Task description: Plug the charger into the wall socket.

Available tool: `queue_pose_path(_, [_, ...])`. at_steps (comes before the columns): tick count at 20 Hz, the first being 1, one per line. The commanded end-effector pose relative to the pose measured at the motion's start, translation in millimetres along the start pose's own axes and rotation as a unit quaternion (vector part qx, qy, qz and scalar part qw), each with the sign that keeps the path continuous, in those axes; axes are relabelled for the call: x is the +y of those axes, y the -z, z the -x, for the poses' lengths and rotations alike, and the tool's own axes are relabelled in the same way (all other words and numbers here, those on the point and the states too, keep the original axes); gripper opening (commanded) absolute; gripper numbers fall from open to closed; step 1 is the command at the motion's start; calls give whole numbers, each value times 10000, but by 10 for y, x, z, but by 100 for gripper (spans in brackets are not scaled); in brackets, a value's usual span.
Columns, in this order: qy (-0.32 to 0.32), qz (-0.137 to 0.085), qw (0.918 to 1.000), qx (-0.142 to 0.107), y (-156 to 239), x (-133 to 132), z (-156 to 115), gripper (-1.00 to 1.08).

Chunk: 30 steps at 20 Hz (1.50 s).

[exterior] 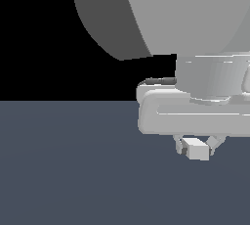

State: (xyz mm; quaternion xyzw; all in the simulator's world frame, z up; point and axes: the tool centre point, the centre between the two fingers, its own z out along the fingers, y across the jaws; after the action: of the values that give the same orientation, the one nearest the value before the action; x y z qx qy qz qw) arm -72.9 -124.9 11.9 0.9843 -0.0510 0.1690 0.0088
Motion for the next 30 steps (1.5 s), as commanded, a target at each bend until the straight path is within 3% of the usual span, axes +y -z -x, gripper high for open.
queue_pose_path(1, [4, -3, 10000, 0, -4, -6, -2, -100])
queue_pose_path(14, [-150, 43, 9999, 10, 97, -105, -112, -100])
queue_pose_path(30, [-786, 258, 9966, 20, 488, -471, -603, -100])
